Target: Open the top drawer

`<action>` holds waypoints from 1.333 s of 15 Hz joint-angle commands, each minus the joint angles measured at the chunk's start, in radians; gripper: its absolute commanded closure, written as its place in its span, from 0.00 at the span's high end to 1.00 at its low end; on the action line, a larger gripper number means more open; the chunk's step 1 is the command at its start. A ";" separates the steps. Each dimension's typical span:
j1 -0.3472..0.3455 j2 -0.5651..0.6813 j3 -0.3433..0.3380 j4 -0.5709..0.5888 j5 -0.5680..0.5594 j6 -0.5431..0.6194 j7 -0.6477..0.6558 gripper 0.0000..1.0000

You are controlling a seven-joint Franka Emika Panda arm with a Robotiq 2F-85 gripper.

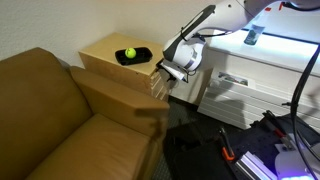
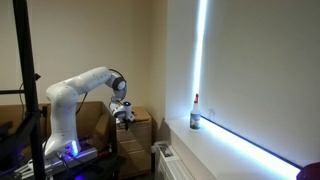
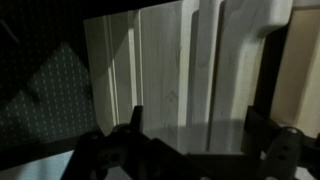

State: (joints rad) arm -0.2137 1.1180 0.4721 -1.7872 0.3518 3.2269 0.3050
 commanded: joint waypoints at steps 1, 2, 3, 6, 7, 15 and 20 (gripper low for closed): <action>0.122 -0.054 -0.188 -0.011 0.077 -0.077 0.095 1.00; 0.139 -0.083 -0.220 -0.033 0.093 -0.092 0.111 1.00; 0.153 -0.111 -0.252 -0.056 0.108 -0.109 0.123 1.00; 0.186 -0.173 -0.336 -0.124 0.137 -0.149 0.149 1.00; 0.183 -0.192 -0.355 -0.156 0.142 -0.156 0.149 1.00; 0.176 -0.311 -0.493 -0.391 0.159 -0.214 0.179 1.00; 0.177 -0.351 -0.596 -0.501 0.141 -0.242 0.205 1.00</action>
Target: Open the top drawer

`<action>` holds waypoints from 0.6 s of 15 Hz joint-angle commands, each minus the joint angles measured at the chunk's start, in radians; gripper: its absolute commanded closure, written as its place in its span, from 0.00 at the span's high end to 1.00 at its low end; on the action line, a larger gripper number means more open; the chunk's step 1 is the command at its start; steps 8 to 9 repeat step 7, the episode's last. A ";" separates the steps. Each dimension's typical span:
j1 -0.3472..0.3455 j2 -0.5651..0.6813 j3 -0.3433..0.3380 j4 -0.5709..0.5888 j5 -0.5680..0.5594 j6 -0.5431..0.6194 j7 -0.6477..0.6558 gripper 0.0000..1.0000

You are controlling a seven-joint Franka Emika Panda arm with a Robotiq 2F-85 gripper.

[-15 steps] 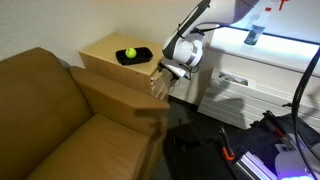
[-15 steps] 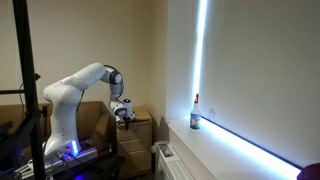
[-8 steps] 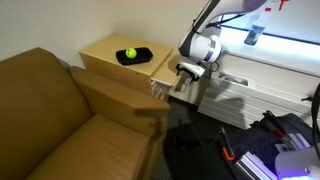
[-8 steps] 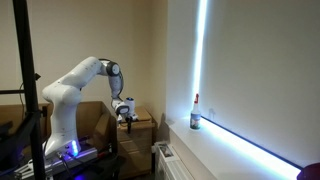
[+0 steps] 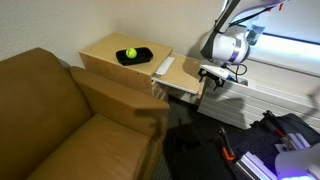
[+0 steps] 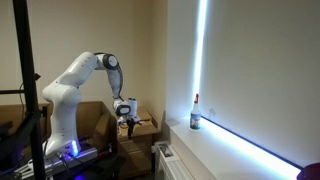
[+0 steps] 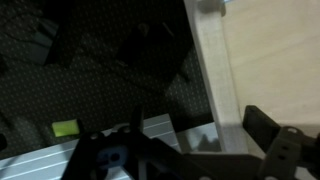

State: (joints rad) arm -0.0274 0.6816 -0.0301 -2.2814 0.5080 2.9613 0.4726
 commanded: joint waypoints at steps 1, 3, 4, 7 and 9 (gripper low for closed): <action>-0.013 0.081 -0.113 -0.020 -0.018 0.016 0.040 1.00; -0.035 0.068 -0.137 -0.019 -0.019 -0.056 0.050 1.00; -0.063 0.048 -0.122 -0.005 -0.011 -0.133 0.047 1.00; -0.058 -0.049 -0.088 -0.030 -0.009 -0.199 0.029 1.00; -0.058 -0.049 -0.088 -0.030 -0.009 -0.199 0.029 1.00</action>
